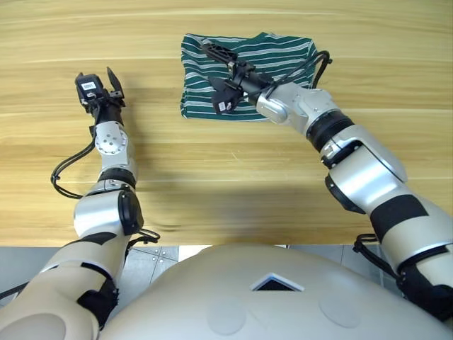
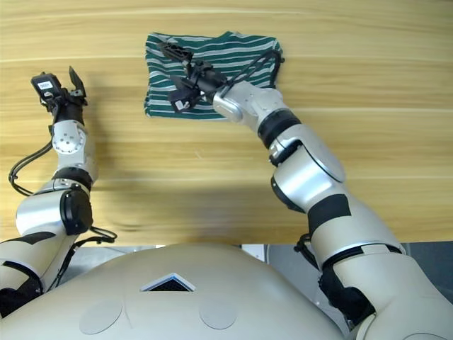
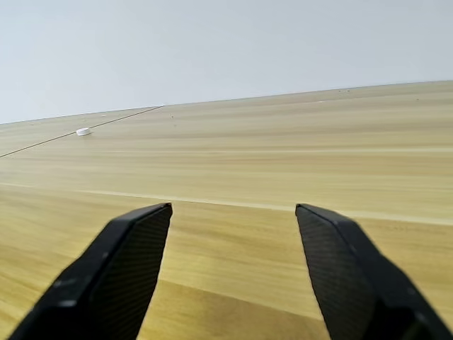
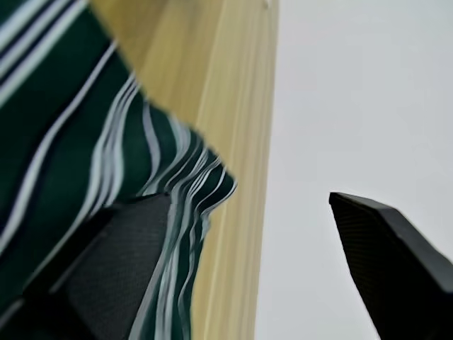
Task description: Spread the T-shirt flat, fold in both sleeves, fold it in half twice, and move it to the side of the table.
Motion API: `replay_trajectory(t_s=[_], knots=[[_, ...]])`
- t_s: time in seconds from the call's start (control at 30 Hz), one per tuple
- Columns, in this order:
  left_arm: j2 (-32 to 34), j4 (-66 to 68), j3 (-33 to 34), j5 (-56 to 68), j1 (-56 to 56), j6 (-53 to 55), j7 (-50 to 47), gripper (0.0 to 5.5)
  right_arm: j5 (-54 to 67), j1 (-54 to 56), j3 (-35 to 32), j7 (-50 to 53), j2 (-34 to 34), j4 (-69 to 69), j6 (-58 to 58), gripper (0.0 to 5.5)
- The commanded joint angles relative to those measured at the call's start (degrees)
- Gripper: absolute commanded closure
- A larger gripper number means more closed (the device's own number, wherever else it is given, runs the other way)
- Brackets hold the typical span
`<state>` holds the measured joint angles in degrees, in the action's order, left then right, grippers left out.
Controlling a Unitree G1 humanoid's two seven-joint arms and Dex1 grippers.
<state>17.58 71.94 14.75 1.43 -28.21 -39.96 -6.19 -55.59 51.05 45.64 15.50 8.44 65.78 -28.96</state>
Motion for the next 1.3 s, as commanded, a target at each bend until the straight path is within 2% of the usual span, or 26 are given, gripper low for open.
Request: replay_trajectory(t_s=[0.03,0.23,0.3,0.33,0.4,0.47,0.53,0.6,0.67,0.7,0.8,0.93,1.0,1.13,1.3], knots=[[-1.15,-0.67,-0.85,-0.78,-1.73,-0.84,-0.62,2.25,-4.18,0.56,4.92,-3.83,-0.09,6.12,2.0,1.36],[-2.63,-0.76,-2.44,-2.04,-3.06,-1.31,-0.53,2.25,-7.78,-0.6,10.89,-2.04,-2.19,9.73,5.25,1.36],[-2.78,-0.83,-2.78,-2.39,-3.32,-1.49,-0.45,2.25,-9.42,-0.99,13.67,0.23,-0.68,6.72,1.9,1.36],[-2.76,-0.99,-3.52,-3.18,-3.56,-1.79,-0.38,2.25,-9.07,-2.31,14.63,-0.56,3.37,0.75,-3.32,1.36],[-2.51,-1.45,-4.47,-4.13,-3.89,-2.39,0.07,2.25,-3.4,-8.31,14.44,-7.83,18.39,-20.41,-16.22,1.36],[-2.18,-1.73,-5.19,-4.8,-4.37,-2.63,0.3,2.25,6.68,-17.31,10.51,-15.43,33.69,-40.7,-20.2,1.36],[-2.09,-1.88,-6.33,-6.25,-5.42,-2.46,0.48,2.25,16.5,-29.08,2.8,-16.52,47.53,-54.92,-16.5,1.36],[-2.3,-2.26,-7.92,-7.83,-6.63,-2.44,1.12,2.25,23.72,-41.17,-5.54,-12.83,57.77,-61.42,-11.09,1.36],[-2.46,-3.01,-9.77,-9.31,-7.63,-2.75,1.71,2.25,30.79,-54.98,-15.57,-5.83,64.66,-61.46,-6.19,1.36],[-2.41,-3.32,-10.39,-9.81,-7.95,-2.92,1.92,2.25,33.02,-60.72,-20.77,-3.56,65.66,-61.59,-3.38,1.36],[-2.04,-4.17,-12.28,-11.24,-8.85,-3.68,2.34,2.25,33.64,-69.64,-32.12,-1.7,63.12,-63.22,5.8,1.36],[-0.36,-5.29,-14.16,-13.12,-9.03,-5.11,3.25,2.25,31.95,-66.3,-37.79,-2.78,56.4,-70.42,6.52,1.36],[0.29,-6.36,-17.84,-16.55,-9.5,-7.09,5.63,2.25,32.46,-60.01,-37.61,-2.83,50.21,-69.76,4.7,1.36],[1.39,-11.74,-30.74,-27.62,-7.89,-14.13,14.34,2.25,26.87,-49.63,-31.43,-5.45,39.79,-61.76,2.93,1.36],[3.56,-11.4,-48.95,-50.66,-10.91,-10.13,10.41,2.25,21.92,-44.95,-28.5,-6.45,33.54,-54.98,1.46,1.36]])
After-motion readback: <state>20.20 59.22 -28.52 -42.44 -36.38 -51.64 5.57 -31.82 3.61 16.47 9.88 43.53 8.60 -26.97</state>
